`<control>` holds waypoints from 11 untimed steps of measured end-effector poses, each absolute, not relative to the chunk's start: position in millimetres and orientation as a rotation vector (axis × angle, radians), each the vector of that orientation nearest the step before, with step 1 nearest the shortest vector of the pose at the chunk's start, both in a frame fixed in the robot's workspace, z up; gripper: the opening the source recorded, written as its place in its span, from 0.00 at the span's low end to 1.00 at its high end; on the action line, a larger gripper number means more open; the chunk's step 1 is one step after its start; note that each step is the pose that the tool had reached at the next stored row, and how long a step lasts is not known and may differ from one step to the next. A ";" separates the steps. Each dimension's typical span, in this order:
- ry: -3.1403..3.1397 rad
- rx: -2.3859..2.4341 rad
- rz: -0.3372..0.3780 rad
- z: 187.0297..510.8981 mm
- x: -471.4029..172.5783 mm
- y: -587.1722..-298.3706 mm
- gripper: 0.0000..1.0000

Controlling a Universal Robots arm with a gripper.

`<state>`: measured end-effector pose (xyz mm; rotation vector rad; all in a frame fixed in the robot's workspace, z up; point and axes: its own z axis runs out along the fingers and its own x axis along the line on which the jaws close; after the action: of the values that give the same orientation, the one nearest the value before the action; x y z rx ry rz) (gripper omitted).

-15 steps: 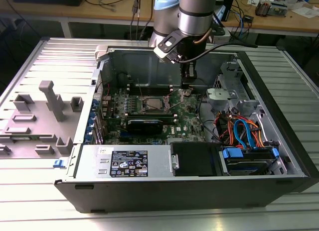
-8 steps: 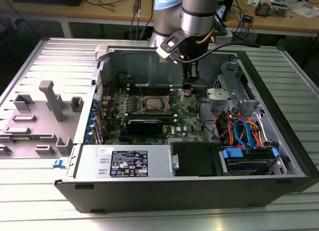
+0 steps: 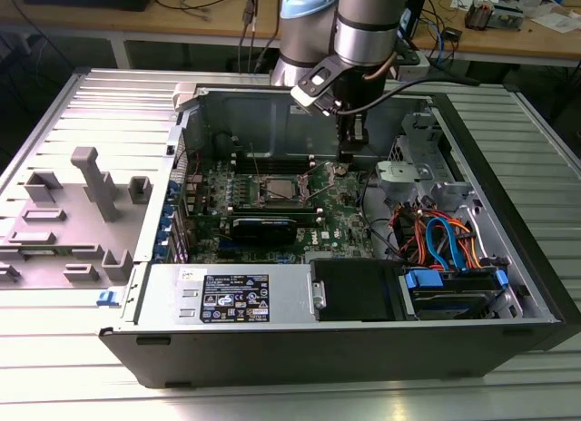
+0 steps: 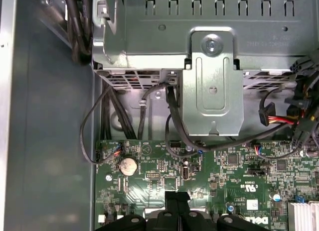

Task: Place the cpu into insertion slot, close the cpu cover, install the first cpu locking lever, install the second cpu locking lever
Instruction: 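Close the cpu cover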

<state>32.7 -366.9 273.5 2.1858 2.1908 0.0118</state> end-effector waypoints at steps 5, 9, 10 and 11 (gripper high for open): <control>2.191 2.186 0.011 273.5 35.6 -367.0 0.11; 2.191 2.186 0.011 271.2 37.4 -367.0 0.11; 2.191 2.185 0.011 269.3 37.6 -367.0 0.11; 2.192 2.185 0.011 267.4 37.7 -367.0 0.11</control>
<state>37.7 -367.0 267.4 2.1845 2.1916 0.0113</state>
